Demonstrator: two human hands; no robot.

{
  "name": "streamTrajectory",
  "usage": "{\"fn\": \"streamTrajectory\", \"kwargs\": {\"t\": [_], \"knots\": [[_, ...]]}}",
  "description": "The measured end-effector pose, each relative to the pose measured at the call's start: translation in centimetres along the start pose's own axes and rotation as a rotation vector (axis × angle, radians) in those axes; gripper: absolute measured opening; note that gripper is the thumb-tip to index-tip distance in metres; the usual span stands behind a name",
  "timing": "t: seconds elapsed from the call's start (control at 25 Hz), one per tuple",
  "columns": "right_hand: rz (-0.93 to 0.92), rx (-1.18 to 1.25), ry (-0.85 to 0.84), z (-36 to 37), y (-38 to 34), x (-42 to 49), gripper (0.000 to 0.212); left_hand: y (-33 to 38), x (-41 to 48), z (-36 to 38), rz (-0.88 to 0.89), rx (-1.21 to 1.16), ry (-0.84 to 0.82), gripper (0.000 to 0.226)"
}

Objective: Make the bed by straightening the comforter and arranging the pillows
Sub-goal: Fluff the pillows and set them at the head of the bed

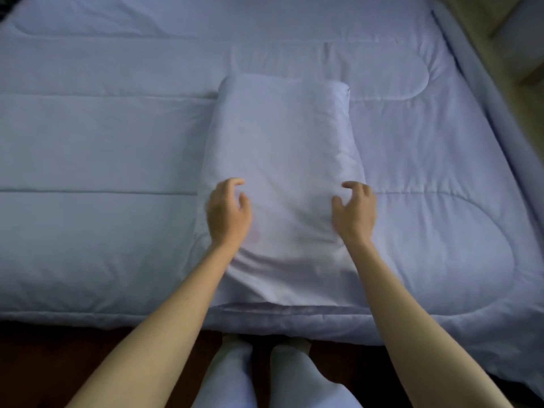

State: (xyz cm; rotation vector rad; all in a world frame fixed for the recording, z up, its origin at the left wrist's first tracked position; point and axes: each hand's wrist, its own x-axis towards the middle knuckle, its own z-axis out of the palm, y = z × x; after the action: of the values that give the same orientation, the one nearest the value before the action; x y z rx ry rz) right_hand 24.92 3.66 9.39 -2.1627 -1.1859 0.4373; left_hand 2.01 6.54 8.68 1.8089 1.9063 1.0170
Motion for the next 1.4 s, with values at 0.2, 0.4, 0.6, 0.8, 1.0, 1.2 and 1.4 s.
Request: {"fn": "streamTrajectory", "kwargs": {"t": [0.2,0.4,0.6,0.8,1.0,1.2,1.4], "knots": [[-0.373,0.132,-0.306,6.3,-4.2,-0.3,0.031,-1.6,-0.5,4.5,0.255,0.17,-0.164,0.034],[-0.632,-0.293,-0.366,9.0,-1.5,-1.1,0.044,-3.1,-1.5,5.2,0.365,0.421,-0.124,0.034],[-0.492,-0.55,-0.343,7.1,0.6,3.7,0.052,-2.5,-1.6,5.0,0.34,0.478,-0.167,0.042],[-0.134,-0.416,-0.359,4.6,2.6,8.2,0.053,-0.2,0.8,6.1,0.435,0.407,-0.181,0.047],[-0.105,-0.346,-0.34,5.0,2.5,7.9,0.054,2.1,10.0,10.6,0.517,0.57,-0.685,0.058],[-0.003,-0.344,-0.287,5.3,1.6,8.3,0.056,-2.5,15.9,10.5,0.316,0.675,-0.468,0.062],[-0.36,-0.41,-0.303,9.3,-5.0,11.0,0.054,-5.0,18.4,9.4,-0.075,0.508,-0.313,0.056]]}}
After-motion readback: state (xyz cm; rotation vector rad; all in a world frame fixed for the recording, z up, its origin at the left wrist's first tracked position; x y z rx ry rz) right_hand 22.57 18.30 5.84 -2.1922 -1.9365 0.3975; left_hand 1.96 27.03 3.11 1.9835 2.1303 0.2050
